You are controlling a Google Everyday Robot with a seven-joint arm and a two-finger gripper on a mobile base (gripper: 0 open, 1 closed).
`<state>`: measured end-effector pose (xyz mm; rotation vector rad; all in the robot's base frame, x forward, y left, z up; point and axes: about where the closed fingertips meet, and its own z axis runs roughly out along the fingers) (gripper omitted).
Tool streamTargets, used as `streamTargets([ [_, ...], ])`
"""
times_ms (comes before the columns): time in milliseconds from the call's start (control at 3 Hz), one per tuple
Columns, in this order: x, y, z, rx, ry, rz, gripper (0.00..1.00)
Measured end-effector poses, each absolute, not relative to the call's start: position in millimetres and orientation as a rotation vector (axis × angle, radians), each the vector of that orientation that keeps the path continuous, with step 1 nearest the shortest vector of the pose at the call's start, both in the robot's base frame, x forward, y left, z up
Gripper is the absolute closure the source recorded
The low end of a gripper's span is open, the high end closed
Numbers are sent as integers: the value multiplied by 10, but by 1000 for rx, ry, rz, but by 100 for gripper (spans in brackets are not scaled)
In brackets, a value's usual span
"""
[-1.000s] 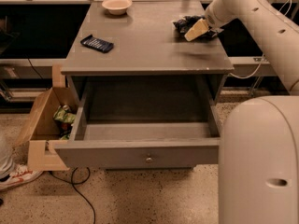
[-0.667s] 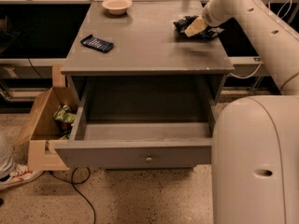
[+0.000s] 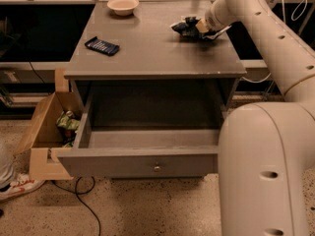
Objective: Place blue chip bag into top drawer
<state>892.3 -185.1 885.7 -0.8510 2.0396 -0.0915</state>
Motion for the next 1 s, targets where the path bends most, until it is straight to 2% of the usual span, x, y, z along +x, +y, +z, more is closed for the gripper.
streamTargets([
  [333, 8667, -1828, 9099, -884, 1927, -4, 96],
  [1000, 7239, -1815, 9570, -1010, 1680, 196, 100],
])
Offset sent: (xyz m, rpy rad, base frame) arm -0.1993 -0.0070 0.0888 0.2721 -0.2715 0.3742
